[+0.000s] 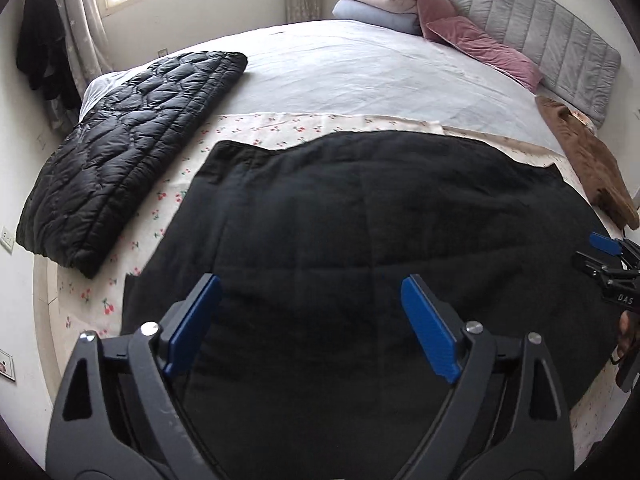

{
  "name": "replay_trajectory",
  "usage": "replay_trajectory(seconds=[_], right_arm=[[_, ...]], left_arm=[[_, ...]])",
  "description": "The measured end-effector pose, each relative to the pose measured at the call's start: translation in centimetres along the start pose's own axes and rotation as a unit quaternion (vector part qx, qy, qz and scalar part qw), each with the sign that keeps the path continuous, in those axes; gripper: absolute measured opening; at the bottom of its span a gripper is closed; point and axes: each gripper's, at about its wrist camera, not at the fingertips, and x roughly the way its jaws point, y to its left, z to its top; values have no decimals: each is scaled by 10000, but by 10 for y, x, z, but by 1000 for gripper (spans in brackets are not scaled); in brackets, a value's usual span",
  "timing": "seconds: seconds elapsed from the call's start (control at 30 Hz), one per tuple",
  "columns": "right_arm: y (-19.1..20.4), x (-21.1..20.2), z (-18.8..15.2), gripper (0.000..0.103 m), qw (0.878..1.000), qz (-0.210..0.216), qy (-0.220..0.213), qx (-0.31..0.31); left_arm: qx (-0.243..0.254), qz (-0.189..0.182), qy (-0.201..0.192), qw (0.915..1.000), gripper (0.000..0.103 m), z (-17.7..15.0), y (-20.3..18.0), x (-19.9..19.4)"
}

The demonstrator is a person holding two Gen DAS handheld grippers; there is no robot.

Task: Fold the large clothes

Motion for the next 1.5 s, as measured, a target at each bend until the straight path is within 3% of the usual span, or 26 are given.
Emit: replay_trajectory(seconds=[0.07, 0.17, 0.23, 0.33, 0.4, 0.5, 0.57, 0.73, 0.93, 1.07, 1.27, 1.5], right_arm=[[5, 3, -11, 83, 9997, 151, 176, -23], [-12, 4, -34, 83, 9986, 147, 358, 368], [-35, -2, -51, 83, 9966, 40, 344, 743], [-68, -24, -74, 83, 9940, -415, 203, 987], [-86, -45, -86, 83, 9904, -801, 56, 1129], [-103, -68, -98, 83, 9833, -1069, 19, 1470], [-106, -80, -105, 83, 9815, -981, -12, 1646], [-83, -104, -116, 83, 9841, -684, -161, 1632], [-30, -121, -132, 92, 9908, -470, -236, 1247], [4, -123, -147, 96, 9943, -268, -179, 1017], [40, -119, -166, 102, 9969, -231, -163, 729], [61, -112, -175, 103, 9983, -196, -74, 551]], left_arm=[[41, -93, 95, 9999, 93, -16, -1, -1], [-66, 198, 481, 9986, 93, -44, 16, 11], [-300, 225, 415, 9984, 93, -60, 38, 9], [-120, 939, 475, 9944, 93, -68, 54, -9], [-369, 1340, 557, 9887, 93, -71, 66, -27], [-940, 1263, 520, 9862, 93, -79, 79, -53], [-1113, 1169, 486, 9857, 93, -87, 76, -64], [-967, 854, 591, 9899, 94, -113, 43, -80], [-684, 840, 704, 9916, 96, -146, -4, -89], [-614, 737, 732, 9927, 102, -158, -28, -91], [-511, 654, 701, 9941, 102, -171, -57, -92], [-616, 580, 511, 9951, 102, -180, -80, -94]])
